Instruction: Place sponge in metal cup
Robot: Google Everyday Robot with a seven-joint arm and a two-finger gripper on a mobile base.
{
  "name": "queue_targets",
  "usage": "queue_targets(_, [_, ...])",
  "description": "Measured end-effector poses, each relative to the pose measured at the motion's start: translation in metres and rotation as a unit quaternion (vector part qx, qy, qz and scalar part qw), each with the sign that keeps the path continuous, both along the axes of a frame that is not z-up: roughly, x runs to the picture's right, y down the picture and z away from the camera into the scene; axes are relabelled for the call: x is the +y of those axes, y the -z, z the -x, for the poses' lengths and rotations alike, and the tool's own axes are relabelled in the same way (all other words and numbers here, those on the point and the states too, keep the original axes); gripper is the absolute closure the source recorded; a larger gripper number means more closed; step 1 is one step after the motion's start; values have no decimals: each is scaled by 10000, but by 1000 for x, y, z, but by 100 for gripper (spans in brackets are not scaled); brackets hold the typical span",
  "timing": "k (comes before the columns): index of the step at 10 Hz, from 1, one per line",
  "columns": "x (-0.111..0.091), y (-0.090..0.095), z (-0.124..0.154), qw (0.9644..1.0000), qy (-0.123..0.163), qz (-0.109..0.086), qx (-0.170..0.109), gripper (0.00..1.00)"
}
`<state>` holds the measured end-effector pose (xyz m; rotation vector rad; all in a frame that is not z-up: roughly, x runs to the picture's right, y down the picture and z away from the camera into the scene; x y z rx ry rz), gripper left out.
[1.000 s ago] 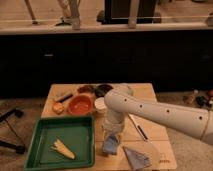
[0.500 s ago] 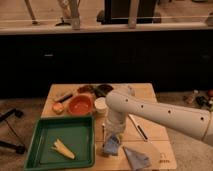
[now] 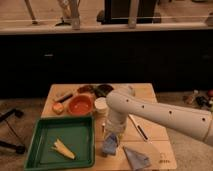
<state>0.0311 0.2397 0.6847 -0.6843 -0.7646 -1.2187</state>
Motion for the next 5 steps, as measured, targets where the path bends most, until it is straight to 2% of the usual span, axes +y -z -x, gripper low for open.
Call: queue_targets(5, [-5,-3,0,10000,-22,-37,-7,20])
